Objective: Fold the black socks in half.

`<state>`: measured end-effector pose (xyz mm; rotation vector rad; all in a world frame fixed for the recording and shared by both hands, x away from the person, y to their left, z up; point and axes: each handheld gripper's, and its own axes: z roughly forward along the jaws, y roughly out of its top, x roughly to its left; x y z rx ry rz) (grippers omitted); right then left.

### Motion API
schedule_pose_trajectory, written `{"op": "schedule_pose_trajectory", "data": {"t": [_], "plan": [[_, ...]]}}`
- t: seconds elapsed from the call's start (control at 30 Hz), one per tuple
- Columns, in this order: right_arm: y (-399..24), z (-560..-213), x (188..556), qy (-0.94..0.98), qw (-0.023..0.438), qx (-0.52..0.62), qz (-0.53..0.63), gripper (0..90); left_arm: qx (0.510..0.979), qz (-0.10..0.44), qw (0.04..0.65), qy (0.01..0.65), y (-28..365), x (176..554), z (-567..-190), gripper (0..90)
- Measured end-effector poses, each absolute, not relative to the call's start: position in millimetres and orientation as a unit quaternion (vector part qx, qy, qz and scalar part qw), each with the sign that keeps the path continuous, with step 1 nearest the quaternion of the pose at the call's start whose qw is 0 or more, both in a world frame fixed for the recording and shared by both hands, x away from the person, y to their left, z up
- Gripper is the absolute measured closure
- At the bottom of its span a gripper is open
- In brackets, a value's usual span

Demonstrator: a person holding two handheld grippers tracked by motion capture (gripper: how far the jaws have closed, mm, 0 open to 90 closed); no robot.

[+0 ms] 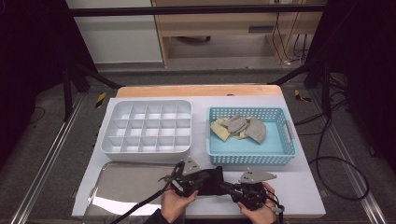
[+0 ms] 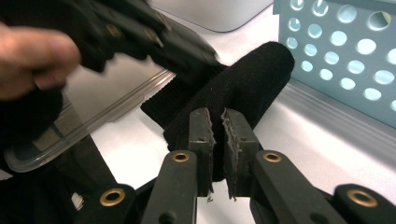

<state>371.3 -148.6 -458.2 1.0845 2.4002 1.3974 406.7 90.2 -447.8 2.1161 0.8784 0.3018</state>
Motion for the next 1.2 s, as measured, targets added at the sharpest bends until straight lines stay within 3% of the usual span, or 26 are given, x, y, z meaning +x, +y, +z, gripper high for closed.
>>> {"op": "schedule_pose_trajectory", "data": {"t": [0.23,0.87,1.07,1.2], "plan": [[-141,-455,374,0.811,0.08,0.353,0.459,82.9,0.838,0.116,0.376,0.378,117,409,-459,86.7],[-90,-454,387,0.844,0.06,0.296,0.443,82.8,0.839,0.082,0.38,0.381,117,411,-474,89.3],[-86,-459,387,0.846,0.054,0.3,0.437,81.1,0.809,0.095,0.429,0.391,131,411,-453,83.3],[-84,-461,386,0.845,0.058,0.303,0.437,79.9,0.793,0.102,0.459,0.388,133,411,-440,74.4]]}}
